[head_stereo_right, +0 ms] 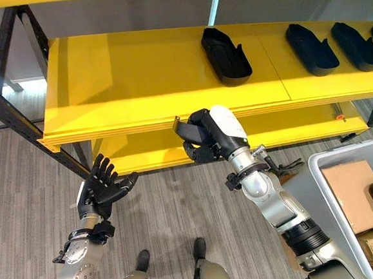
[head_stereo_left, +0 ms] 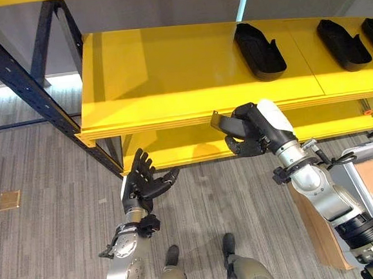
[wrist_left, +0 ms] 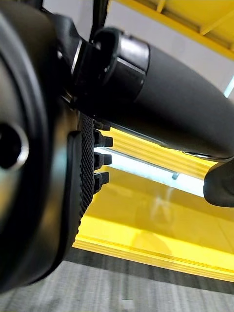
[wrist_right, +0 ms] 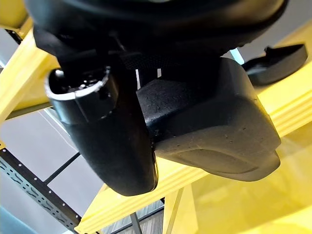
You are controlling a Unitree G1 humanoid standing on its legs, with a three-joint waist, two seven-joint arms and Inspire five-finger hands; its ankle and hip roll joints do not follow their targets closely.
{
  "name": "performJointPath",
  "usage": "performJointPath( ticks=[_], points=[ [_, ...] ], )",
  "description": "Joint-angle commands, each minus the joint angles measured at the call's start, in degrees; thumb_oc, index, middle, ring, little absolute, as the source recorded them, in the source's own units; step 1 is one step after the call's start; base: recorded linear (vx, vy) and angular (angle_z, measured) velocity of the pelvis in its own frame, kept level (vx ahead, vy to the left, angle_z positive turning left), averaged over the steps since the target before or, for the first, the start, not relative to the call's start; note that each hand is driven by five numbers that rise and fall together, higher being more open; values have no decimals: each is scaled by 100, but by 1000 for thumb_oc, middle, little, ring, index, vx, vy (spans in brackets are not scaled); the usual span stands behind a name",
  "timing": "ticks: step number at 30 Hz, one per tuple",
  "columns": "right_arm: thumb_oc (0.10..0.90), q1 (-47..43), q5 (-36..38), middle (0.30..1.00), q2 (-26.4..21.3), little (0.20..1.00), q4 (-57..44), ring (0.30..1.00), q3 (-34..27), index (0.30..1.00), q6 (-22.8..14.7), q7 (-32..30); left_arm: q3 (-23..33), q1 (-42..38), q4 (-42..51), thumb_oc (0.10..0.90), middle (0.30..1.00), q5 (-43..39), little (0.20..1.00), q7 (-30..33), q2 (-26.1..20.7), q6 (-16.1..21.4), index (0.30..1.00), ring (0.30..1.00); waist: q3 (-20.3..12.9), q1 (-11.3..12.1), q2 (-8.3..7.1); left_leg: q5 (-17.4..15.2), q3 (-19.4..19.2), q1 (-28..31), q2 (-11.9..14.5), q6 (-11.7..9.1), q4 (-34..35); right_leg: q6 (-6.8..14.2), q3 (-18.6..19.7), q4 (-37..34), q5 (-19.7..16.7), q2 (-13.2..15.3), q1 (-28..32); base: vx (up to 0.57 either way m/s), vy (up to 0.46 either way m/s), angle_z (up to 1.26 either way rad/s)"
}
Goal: Move parts from the plastic box to the shelf.
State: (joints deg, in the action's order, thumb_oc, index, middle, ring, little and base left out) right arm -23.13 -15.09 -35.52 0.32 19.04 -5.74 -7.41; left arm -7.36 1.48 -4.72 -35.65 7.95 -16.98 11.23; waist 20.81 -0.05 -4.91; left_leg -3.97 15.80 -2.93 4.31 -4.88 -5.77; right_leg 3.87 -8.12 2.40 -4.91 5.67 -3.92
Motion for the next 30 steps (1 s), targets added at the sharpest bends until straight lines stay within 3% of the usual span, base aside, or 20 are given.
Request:
performJointPath(
  ticks=[1, 8, 15, 16, 17, 18, 19, 20, 21, 22, 24, 25, 26, 29, 30],
  points=[
    [400, -1218, 78, 300, 176, 300, -483, 300, -420, 300, -728, -669, -101, 203, 770, 900, 1000, 18, 1000, -188, -288, 496, 1000, 1000, -1232, 101, 62, -347, -353, 322, 688, -26, 38, 543, 20, 810, 364, 630, -584, 44, -141, 11],
    [400, -1329, 64, 300, 204, 300, -402, 300, -289, 300, -732, -683, -139, 246, 791, 900, 1000, 3, 1000, -161, -291, 472, 1000, 1000, -1254, 104, 294, -173, -338, 323, 874, -90, 194, 442, -75, 1485, 802, 562, -752, 29, -87, 14],
    [400, -1451, 125, 300, 123, 300, -459, 300, -182, 300, -791, -669, -176, 147, 763, 900, 1000, 27, 1000, -96, -272, 476, 1000, 1000, -1233, 55, 319, -68, -391, 330, 1067, -173, 113, 266, -105, 1934, 1190, 436, -851, 47, -127, 11],
    [400, -1488, 132, 300, 86, 300, -495, 300, -136, 300, -804, -652, -156, 169, 747, 900, 1000, 8, 1000, -97, -254, 478, 1000, 1000, -1234, 66, 302, 212, -421, 294, 1145, -219, -49, 158, -127, 1893, 1266, 331, -810, 39, -138, 16],
    [400, -1490, 132, 300, 87, 300, -495, 300, -134, 300, -803, -652, -154, 170, 747, 900, 1000, 7, 1000, -98, -253, 478, 1000, 1000, -1235, 65, 306, 217, -420, 293, 1152, -223, -45, 152, -129, 1886, 1262, 324, -809, 58, -192, 11],
    [400, -1509, 152, 300, 100, 300, -506, 300, -81, 300, -812, -634, -135, 206, 744, 900, 1000, -2, 1000, -96, -245, 484, 1000, 1000, -1233, 89, 291, 441, -428, 264, 1161, -226, -210, 95, -121, 1821, 1265, 254, -764, 37, -133, 5],
    [400, -1570, 180, 300, 102, 300, -522, 300, -22, 300, -824, -625, -114, 254, 748, 900, 1000, -35, 1000, -95, -221, 484, 1000, 1000, -1214, 136, 260, 772, -405, 151, 1101, -219, -577, 22, -105, 1693, 1243, 166, -661, 0, -301, -21],
    [400, -1669, 244, 300, 123, 300, -519, 300, 40, 300, -817, -680, -121, 217, 744, 900, 1000, -93, 1000, -68, -218, 487, 1000, 1000, -1008, 321, 119, 1399, -204, -486, 775, -90, -1645, -150, -69, 1353, 1141, 100, -441, -29, -348, -24],
    [400, -1686, 272, 300, 115, 300, -528, 300, 46, 300, -805, -680, -128, 211, 765, 900, 1000, -114, 1000, -102, -223, 468, 1000, 1000, -907, 387, 39, 1382, -239, -734, 589, 7, -2008, -223, -73, 1196, 1115, 99, -324, -7, -368, -25],
    [400, -1623, 231, 300, 137, 300, -586, 300, 7, 300, -790, -724, -173, 233, 814, 900, 1000, -161, 1000, -134, -218, 438, 1000, 1000, -836, 394, 8, 1229, -606, -1056, 613, 69, -2027, -245, -181, 943, 1132, 93, -120, 98, -201, 7],
    [400, -1537, 254, 300, 153, 300, -633, 300, -46, 300, -776, -722, -185, 223, 805, 900, 1000, -135, 1000, -152, -204, 431, 1000, 1000, -853, 404, 119, 1174, -920, -1404, 615, -88, -1047, -172, -210, 679, 1145, 51, 96, 174, -10, 38],
    [400, -1531, 254, 300, 153, 300, -636, 300, -47, 300, -775, -721, -188, 224, 800, 900, 1000, -133, 1000, -152, -203, 435, 1000, 1000, -854, 413, 104, 1200, -942, -1361, 609, -90, -982, -172, -200, 666, 1145, 63, 107, 190, 126, 62],
    [400, -1432, 255, 300, 191, 300, -682, 300, -115, 300, -781, -749, -207, 210, 768, 900, 1000, -70, 1000, -133, -186, 436, 1000, 1000, -827, 390, 199, 1525, -1171, -1504, 836, -243, -417, -109, -231, 684, 1179, 35, 190, 158, 124, 37],
    [400, -1304, 246, 300, 279, 300, -767, 300, -175, 300, -777, -700, -218, 255, 720, 900, 1000, -81, 1000, -140, -161, 426, 1000, 1000, -887, 380, 246, 1419, -1409, -1137, 996, -233, -129, -55, -196, 787, 1258, 25, 235, 149, 123, -25],
    [400, -1300, 263, 300, 351, 300, -792, 300, -156, 300, -792, -670, -248, 268, 702, 900, 1000, -87, 1000, -145, -148, 434, 1000, 1000, -941, 385, 247, 1240, -1402, -1029, 969, -190, -222, 12, -165, 771, 1253, 99, 296, 123, 133, -46]
  ],
)
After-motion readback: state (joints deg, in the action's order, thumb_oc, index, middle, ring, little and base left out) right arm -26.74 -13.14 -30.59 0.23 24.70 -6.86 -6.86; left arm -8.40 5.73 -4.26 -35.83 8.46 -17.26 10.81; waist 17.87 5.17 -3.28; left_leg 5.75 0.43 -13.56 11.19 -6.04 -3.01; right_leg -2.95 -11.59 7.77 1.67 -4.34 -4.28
